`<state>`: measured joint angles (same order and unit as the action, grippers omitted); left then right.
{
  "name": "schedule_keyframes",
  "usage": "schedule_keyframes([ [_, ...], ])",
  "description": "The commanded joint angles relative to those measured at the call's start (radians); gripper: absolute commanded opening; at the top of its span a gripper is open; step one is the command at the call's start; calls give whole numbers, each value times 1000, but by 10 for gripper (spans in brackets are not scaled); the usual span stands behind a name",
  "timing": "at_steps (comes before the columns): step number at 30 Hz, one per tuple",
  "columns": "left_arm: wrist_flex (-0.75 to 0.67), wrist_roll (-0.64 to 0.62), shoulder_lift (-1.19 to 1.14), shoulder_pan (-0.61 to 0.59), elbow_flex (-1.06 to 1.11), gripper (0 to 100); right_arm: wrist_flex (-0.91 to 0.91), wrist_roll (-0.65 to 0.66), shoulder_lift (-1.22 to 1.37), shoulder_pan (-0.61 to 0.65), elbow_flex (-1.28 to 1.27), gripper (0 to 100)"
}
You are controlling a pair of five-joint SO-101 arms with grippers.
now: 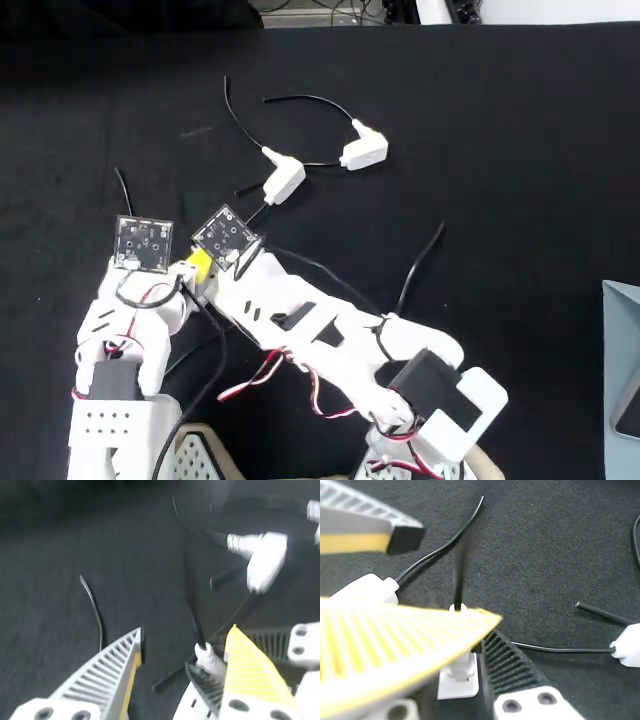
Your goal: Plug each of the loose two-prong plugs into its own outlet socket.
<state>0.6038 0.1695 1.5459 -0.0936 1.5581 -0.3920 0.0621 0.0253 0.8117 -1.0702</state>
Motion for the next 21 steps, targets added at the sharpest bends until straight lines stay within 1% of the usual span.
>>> schedule_keyframes([
  [1,9,15,9,-22,-45,268,-3,6,-4,-14,-21,11],
  [7,5,14,9,-131,-79,265,-3,2,-111,-12,-82,11],
  [11,14,14,9,-143,-90,265,3,-2,-142,-12,-94,11],
  [16,114,14,9,-143,-165,264,-3,-2,-93,-12,-76,11],
  [21,213,18,9,-163,-228,264,-5,-2,-116,-31,-71,11],
])
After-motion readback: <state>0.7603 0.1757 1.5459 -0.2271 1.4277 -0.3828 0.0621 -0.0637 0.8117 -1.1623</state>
